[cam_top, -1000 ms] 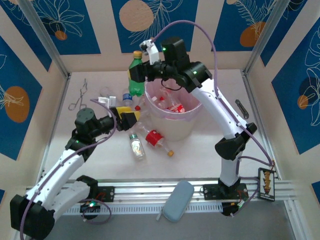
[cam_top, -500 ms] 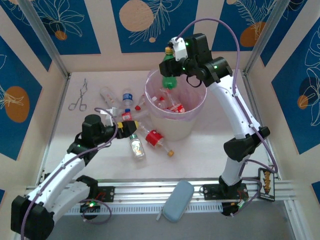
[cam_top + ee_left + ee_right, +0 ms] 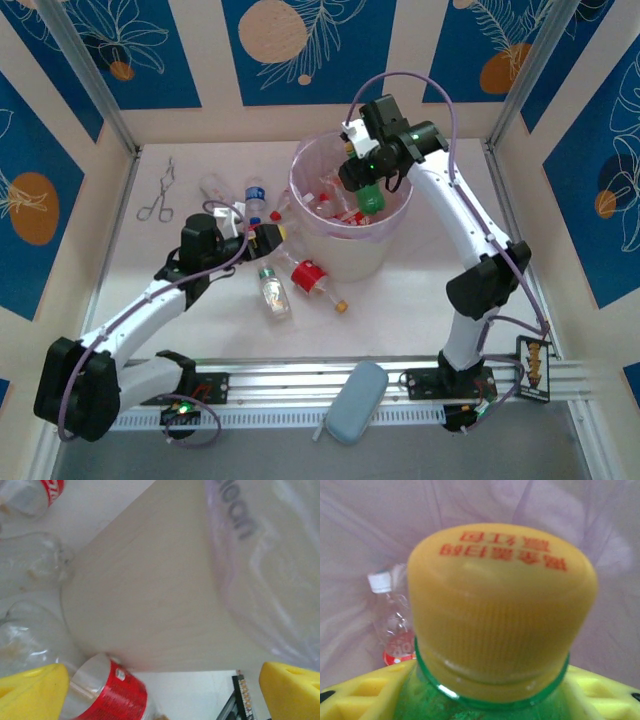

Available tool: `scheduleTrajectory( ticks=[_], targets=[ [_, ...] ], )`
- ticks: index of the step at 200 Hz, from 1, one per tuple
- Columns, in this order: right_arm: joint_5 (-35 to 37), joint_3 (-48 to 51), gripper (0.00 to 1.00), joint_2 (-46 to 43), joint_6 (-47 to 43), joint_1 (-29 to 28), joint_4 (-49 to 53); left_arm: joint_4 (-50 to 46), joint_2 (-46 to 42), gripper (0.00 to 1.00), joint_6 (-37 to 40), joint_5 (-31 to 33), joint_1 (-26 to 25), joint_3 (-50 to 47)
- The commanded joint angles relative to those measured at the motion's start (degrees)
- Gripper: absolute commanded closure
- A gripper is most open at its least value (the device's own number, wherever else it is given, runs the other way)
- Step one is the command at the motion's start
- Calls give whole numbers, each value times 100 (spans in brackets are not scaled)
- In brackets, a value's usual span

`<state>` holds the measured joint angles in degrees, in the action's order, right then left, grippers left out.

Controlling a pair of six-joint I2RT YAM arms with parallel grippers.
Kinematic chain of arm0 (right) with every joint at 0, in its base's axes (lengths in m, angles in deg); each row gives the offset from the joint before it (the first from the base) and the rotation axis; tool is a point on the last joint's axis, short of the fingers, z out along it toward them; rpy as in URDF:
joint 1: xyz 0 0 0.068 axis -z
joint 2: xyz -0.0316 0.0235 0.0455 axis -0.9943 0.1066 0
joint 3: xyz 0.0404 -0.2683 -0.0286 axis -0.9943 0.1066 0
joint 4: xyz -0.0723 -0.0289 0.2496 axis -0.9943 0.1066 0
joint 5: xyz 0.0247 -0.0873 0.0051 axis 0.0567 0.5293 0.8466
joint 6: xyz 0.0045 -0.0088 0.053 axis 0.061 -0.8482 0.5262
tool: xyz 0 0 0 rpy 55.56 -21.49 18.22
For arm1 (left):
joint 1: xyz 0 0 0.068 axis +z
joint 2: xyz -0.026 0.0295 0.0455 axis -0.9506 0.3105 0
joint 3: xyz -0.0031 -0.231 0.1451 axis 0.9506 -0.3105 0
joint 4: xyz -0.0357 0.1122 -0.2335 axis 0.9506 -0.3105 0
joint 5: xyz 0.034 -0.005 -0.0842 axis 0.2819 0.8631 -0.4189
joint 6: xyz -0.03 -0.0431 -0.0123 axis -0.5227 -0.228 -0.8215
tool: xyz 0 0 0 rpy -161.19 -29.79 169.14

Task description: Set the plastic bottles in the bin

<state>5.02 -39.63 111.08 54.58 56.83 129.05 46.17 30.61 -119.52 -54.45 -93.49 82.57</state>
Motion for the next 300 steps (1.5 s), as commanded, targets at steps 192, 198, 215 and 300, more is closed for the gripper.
scheduleTrajectory(
  ticks=[192, 198, 215, 300],
  targets=[
    [-175, 709, 15, 568, -55, -449, -190, 898, 1204, 5, -398, -234, -321, 465],
    [-184, 691, 14, 487, -48, -467, -180, 895, 1214, 5, -400, -223, -326, 469],
    [-206, 606, 13, 254, -11, -511, -178, 889, 1259, 5, -390, -232, -338, 478],
    [-181, 1088, 12, -958, 539, -340, -784, 406, 1512, 6, 6, -70, -580, 879]
  ],
)
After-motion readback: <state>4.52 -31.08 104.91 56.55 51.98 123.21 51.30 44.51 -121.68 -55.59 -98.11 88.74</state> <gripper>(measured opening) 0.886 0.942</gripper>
